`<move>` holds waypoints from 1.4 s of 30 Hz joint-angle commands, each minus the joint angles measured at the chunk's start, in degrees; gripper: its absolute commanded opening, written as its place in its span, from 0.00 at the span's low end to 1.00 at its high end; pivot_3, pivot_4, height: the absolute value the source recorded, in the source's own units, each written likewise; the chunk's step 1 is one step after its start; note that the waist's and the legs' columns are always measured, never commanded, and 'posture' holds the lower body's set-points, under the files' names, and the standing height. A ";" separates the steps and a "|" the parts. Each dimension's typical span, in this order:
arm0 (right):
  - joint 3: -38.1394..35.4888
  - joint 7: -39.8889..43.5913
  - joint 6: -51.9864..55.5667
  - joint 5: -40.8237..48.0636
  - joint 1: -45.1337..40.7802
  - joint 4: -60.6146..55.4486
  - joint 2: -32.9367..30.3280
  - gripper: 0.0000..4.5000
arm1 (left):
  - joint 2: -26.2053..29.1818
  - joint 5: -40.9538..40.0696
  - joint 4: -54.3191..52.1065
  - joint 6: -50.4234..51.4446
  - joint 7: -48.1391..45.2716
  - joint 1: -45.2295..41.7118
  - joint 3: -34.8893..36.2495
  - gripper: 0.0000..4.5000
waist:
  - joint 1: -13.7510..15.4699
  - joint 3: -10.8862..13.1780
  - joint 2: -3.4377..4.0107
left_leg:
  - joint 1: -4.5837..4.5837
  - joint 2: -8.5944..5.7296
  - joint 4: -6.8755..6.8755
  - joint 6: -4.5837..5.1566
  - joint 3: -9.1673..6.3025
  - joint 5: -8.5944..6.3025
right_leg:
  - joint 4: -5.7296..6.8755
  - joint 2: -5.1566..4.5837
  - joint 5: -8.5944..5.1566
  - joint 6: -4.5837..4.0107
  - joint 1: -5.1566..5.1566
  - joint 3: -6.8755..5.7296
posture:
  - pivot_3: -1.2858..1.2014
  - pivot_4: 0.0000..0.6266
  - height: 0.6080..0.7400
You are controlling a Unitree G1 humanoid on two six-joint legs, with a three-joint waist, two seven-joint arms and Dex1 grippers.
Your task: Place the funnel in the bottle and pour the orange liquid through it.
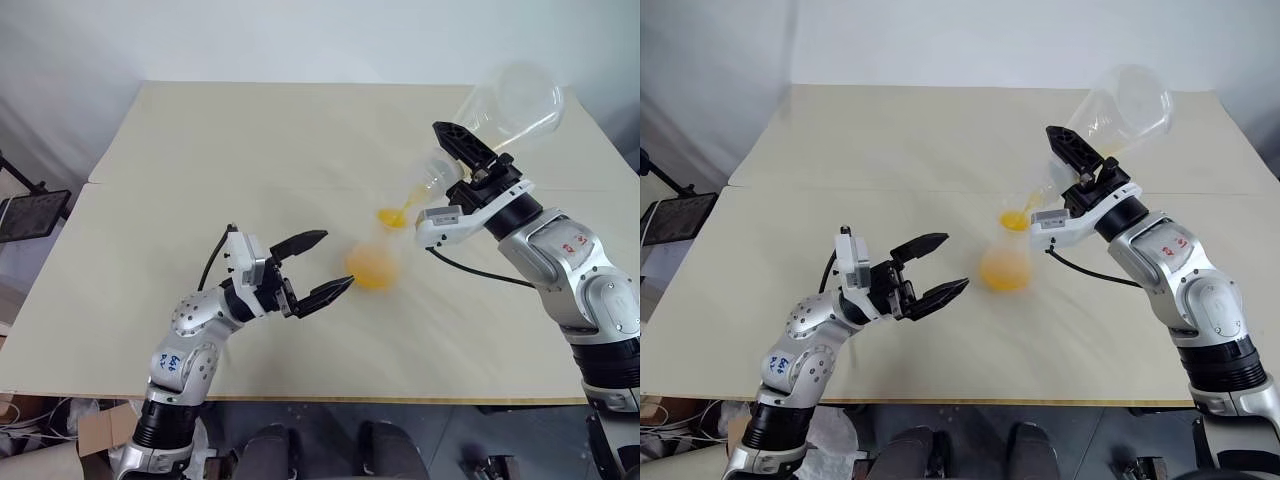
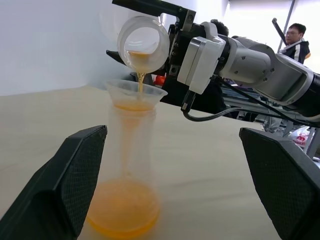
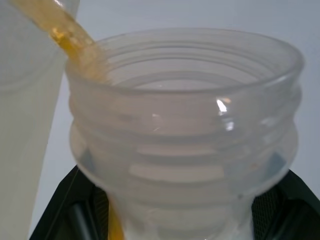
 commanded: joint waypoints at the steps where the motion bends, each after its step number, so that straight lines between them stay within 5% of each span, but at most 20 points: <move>1: -0.75 -1.25 -0.35 -0.17 -1.90 -0.96 -1.01 0.62 | -0.50 0.33 -1.02 -1.39 0.17 0.06 -0.59 1.00 | 0.00 0.00 0.00 | 0.00 0.00 0.00 0.00 0.00 0.00 | 0.00 0.00 0.00 0.00 0.00 0.00 | 0.52 0.24 1.00; 26: -0.64 -2.29 -1.78 -0.97 -2.47 -1.08 -0.69 0.62 | -0.46 0.19 -1.83 -1.17 0.80 0.64 -0.75 1.00 | 0.00 0.00 0.00 | 0.00 0.00 0.00 0.00 0.00 0.00 | 0.00 0.00 0.00 0.00 0.00 0.00 | 0.52 0.24 1.00; 42: -11.00 9.61 14.58 26.96 1.59 -10.41 9.33 0.62 | 0.37 -0.14 -0.39 -0.72 -0.72 -0.92 -0.76 1.00 | 0.09 0.00 -0.01 | -0.01 0.02 0.00 0.01 -0.06 0.00 | 0.01 0.01 0.00 0.00 0.02 -0.06 | 0.52 0.24 1.00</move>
